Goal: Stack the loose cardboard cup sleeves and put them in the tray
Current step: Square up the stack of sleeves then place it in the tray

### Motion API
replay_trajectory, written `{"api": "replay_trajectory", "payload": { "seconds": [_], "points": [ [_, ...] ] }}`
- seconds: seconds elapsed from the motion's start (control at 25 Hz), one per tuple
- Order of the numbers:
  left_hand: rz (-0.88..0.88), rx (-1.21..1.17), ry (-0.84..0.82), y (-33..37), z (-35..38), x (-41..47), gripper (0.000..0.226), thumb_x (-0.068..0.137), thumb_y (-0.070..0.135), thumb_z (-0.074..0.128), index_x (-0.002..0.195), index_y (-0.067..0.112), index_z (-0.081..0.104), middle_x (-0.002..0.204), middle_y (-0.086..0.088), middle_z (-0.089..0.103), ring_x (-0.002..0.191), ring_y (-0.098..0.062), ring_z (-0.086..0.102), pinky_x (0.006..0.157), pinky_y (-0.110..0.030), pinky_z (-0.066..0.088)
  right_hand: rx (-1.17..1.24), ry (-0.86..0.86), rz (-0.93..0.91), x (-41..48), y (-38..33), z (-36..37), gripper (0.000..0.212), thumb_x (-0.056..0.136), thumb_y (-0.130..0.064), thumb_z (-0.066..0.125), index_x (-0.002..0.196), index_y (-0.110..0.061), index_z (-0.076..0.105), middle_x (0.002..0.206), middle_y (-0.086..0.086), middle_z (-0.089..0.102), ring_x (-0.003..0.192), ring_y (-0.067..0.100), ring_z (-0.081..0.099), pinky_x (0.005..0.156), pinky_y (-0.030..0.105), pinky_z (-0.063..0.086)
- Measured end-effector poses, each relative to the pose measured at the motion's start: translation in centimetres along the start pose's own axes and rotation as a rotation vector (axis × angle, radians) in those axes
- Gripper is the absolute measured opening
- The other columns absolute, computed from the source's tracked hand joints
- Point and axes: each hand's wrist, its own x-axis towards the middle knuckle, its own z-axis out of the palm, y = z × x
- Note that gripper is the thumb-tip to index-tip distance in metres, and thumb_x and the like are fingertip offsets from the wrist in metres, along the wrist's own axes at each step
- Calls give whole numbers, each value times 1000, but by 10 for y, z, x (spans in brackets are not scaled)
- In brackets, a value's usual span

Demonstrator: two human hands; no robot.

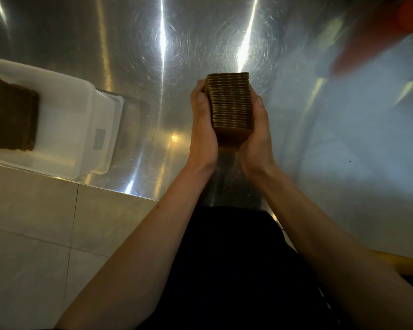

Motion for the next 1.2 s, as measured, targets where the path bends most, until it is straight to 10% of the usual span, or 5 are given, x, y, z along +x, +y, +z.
{"api": "replay_trajectory", "payload": {
  "seconds": [0.48, 0.68, 0.8, 0.96, 1.2],
  "points": [
    [50, 28, -117, 9, -12, -8, 78, 90, 68, 27, 147, 14, 23, 146, -16, 41, 127, -16, 51, 96, -28, 50, 2, 20, 57, -11, -24, 17, 79, 83, -72, 39, 141, -18, 42, 135, 9, 54, 126, 20, 52, 109, 46, 40],
    [304, 209, -253, -177, -36, 115, 70, 93, 77, 24, 153, 51, 1, 163, 27, 7, 150, 2, 8, 113, -71, 9, 192, 83, 41, -40, -53, 37, 54, 102, -29, 27, 145, 3, 20, 155, 13, 29, 143, 21, 25, 108, 19, 18],
    [394, 252, -125, -26, -18, -2, 80, 96, 64, 37, 151, 10, 13, 152, -10, 32, 142, -31, 36, 113, -57, 34, 110, 182, 41, -7, -25, 30, 69, 93, -60, 39, 131, -5, 55, 120, 10, 66, 116, 22, 61, 104, 41, 44],
    [451, 169, -32, 12, 1, -18, 94, 92, 71, 28, 144, -7, 32, 140, -23, 48, 128, -27, 52, 106, -48, 44, 177, 323, -60, 16, 6, 25, 49, 105, -38, 23, 105, -11, 64, 92, 5, 70, 92, 21, 67, 89, 36, 55],
    [582, 474, -364, 12, -20, 15, 115, 85, 77, 35, 151, -10, 0, 158, -15, 17, 145, -29, 31, 115, -49, 34, 165, 452, -139, 29, 5, 30, 45, 104, -33, 27, 89, -15, 65, 79, -1, 68, 80, 15, 67, 78, 34, 56]
  ]
}}
